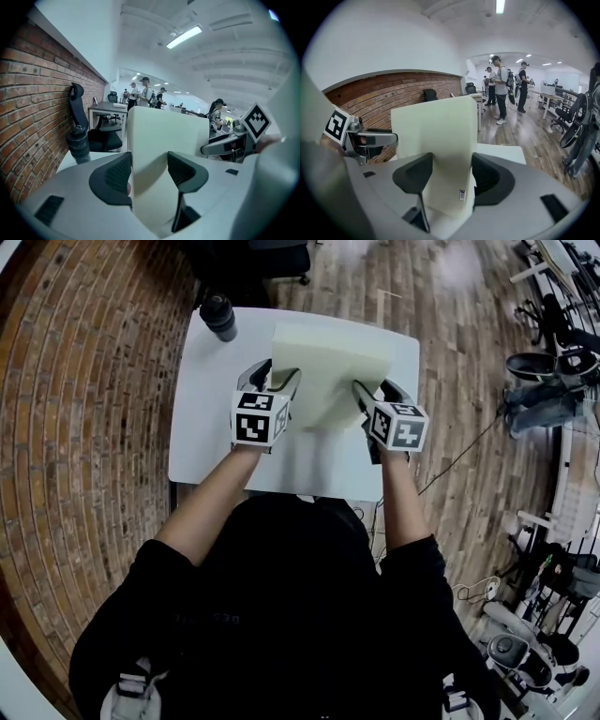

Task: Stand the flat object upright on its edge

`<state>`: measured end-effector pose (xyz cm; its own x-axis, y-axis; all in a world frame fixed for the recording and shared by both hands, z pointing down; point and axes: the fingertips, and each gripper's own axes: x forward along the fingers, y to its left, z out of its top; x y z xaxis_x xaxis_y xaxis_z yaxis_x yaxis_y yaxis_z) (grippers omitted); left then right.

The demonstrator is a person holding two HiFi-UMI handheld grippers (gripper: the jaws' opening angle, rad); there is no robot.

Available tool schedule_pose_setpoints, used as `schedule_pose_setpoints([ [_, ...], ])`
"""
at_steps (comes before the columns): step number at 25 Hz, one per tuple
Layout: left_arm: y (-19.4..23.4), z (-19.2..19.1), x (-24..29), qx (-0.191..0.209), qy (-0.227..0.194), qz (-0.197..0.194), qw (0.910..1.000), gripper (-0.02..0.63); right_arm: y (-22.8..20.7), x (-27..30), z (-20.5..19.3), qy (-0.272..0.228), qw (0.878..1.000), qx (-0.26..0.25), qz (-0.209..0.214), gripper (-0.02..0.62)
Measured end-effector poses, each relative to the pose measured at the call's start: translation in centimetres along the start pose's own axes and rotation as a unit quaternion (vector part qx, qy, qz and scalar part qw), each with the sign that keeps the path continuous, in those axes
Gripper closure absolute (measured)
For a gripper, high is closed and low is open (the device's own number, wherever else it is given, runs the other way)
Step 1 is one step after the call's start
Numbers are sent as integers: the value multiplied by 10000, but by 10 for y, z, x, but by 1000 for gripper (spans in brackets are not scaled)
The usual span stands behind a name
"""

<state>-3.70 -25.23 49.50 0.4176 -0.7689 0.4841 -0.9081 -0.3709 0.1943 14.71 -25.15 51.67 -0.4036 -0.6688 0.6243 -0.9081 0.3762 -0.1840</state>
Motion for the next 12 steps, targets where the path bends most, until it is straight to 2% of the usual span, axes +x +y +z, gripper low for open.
schedule_pose_setpoints([
  [12, -10, 4, -13, 446, -654, -268, 9965, 356, 6, -22, -1, -968, 9943, -384, -246, 324],
])
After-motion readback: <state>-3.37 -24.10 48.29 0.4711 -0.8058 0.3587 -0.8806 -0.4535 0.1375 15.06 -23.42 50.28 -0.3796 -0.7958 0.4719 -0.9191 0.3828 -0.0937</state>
